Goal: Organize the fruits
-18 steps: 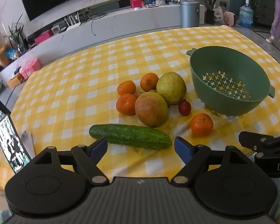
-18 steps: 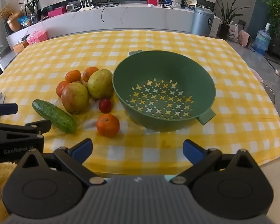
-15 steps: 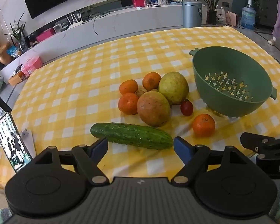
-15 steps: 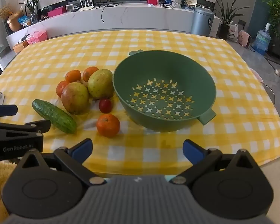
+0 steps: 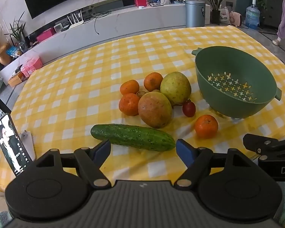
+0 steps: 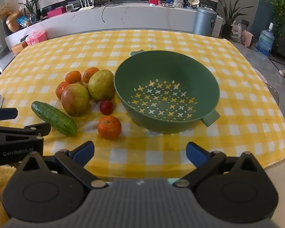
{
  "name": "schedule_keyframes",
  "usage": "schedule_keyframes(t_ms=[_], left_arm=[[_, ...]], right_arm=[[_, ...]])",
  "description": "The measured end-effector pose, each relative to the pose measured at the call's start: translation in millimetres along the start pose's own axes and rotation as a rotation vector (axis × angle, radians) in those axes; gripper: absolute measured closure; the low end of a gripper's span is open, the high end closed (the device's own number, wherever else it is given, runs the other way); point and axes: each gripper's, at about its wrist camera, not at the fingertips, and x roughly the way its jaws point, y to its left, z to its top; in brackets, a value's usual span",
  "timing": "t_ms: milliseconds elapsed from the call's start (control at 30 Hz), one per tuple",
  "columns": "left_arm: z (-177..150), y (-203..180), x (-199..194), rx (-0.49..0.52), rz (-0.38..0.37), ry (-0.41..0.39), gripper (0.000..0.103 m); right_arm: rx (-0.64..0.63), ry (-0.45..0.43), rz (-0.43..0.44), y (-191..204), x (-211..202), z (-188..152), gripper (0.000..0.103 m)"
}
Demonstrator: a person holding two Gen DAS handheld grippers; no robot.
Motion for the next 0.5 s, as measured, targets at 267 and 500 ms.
schedule_keyframes(t_ms=[267, 500], left_arm=[[-0.6, -0.4, 0.3, -0.001, -0.001, 0.000, 0.011], [-0.7, -0.1, 0.8, -0.002, -0.002, 0.002, 0.011]], right_arm=[[0.008, 0.007, 0.002, -0.7, 2.2, -1.8, 0.004], [0.010, 0.008, 0.002, -0.3, 2.4, -1.2, 0.004]])
